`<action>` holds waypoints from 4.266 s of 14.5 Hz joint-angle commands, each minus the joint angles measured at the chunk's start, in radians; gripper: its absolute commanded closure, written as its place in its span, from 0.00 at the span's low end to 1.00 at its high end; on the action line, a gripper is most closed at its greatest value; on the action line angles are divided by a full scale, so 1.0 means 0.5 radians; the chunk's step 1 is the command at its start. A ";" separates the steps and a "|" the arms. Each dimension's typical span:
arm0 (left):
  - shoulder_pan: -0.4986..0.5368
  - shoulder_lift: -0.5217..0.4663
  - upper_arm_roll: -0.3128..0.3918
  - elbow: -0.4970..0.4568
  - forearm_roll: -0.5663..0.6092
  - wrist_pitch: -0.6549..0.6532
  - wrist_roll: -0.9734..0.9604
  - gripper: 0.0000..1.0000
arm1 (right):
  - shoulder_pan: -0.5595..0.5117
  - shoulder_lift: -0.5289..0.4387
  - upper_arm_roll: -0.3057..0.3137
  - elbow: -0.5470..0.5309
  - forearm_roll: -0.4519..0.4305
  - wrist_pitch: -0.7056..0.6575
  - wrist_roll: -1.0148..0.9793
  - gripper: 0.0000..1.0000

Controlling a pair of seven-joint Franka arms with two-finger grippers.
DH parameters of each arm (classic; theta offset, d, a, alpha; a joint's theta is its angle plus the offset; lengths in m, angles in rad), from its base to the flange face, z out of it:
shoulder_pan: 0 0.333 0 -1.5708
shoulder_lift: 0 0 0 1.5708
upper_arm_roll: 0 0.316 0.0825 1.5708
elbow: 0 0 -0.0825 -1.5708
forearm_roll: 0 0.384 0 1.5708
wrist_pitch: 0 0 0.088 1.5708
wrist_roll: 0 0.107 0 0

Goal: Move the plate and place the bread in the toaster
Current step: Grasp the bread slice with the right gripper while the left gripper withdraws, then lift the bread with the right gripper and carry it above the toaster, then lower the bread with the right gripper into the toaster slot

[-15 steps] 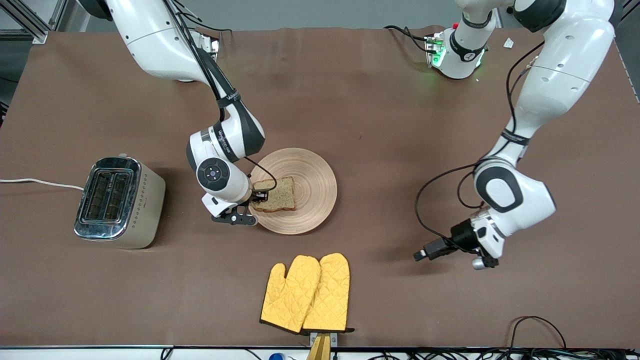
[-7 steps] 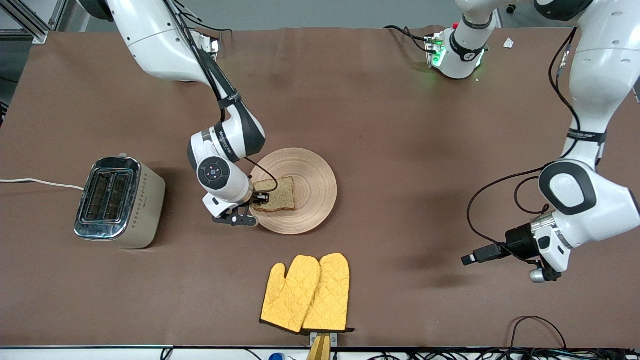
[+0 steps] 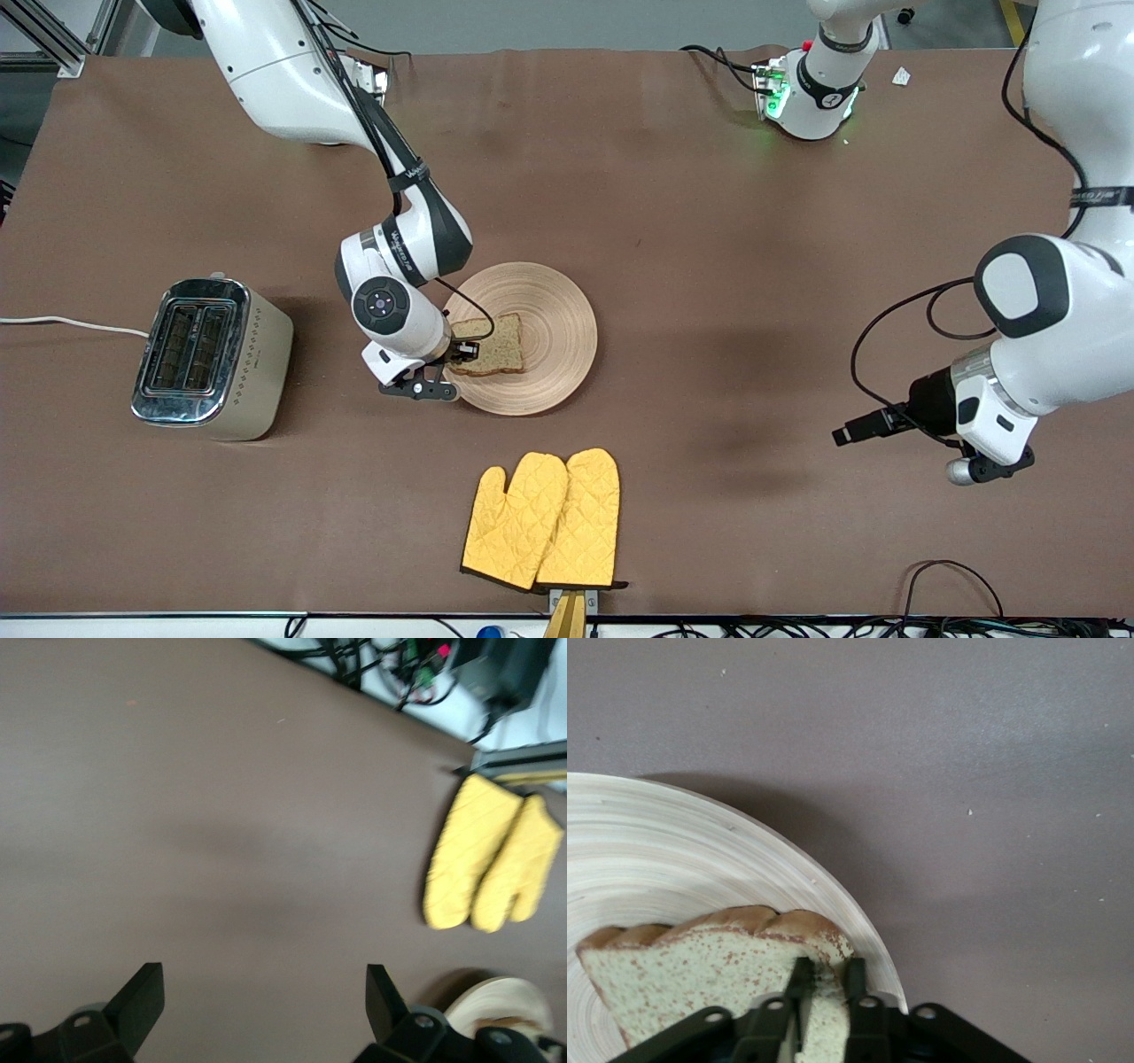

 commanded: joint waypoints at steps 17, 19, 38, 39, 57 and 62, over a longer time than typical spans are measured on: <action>-0.418 -0.983 0.359 -0.059 0.574 -1.155 -0.104 0.00 | 0.064 -0.256 -0.059 0.753 -1.201 -1.595 -0.010 1.00; -0.483 -1.069 0.463 -0.120 0.547 -1.180 0.009 0.00 | 0.074 -0.278 -0.065 0.749 -1.451 -1.675 -0.105 1.00; -0.572 -1.171 0.715 -0.225 0.393 -1.174 0.301 0.00 | -0.334 0.084 -0.068 0.949 -1.820 -2.252 -0.237 1.00; -0.572 -1.171 0.715 -0.228 0.393 -1.174 0.304 0.00 | -0.340 0.093 -0.068 0.961 -1.817 -2.246 -0.237 1.00; -0.594 -1.131 0.688 -0.207 0.396 -1.174 0.301 0.00 | -0.393 0.327 -0.084 1.305 -1.835 -2.089 -0.339 1.00; -0.594 -1.131 0.688 -0.201 0.396 -1.174 0.304 0.00 | -0.396 0.327 -0.093 1.305 -1.838 -2.080 -0.339 1.00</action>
